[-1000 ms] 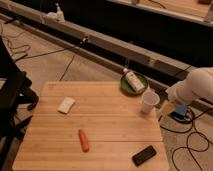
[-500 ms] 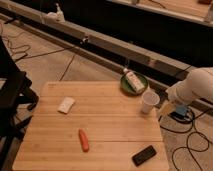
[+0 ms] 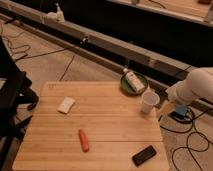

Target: Wipe the white sponge on the table

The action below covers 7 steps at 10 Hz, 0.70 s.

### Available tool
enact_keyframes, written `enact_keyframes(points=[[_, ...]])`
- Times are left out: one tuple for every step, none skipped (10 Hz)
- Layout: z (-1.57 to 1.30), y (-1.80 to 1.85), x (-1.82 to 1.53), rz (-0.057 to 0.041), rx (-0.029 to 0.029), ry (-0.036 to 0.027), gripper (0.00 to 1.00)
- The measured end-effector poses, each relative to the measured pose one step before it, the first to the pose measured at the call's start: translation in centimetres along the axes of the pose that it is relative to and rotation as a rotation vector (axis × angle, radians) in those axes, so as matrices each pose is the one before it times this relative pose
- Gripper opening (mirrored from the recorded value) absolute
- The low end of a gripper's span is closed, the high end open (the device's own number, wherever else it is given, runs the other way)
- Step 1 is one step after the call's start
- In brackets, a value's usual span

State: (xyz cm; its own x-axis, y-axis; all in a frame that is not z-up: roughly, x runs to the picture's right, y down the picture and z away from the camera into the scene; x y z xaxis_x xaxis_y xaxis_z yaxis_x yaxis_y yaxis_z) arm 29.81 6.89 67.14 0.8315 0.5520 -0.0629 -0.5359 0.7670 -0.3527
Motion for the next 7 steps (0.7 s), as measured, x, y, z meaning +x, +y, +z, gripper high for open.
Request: enact_keyframes(points=[[0.011,0.004,0.004,0.00004,-0.00015,-0.00002,0.75],[0.0,0.0,-0.002,0.00003,0.0,0.0,0.75],[0.001,0.0,0.001,-0.00005,0.00001,0.00001,0.75],[-0.002,0.0,0.0,0.00005,0.00002,-0.00001,0.75],[0.003,0.001,0.001,-0.00001,-0.00006,0.00001,0.75],[-0.007,-0.01,-0.003,-0.00004,0.0002,-0.00007,0.75],[-0.051,-0.201,0.16,0.0026,0.00277,0.00183,0.75]])
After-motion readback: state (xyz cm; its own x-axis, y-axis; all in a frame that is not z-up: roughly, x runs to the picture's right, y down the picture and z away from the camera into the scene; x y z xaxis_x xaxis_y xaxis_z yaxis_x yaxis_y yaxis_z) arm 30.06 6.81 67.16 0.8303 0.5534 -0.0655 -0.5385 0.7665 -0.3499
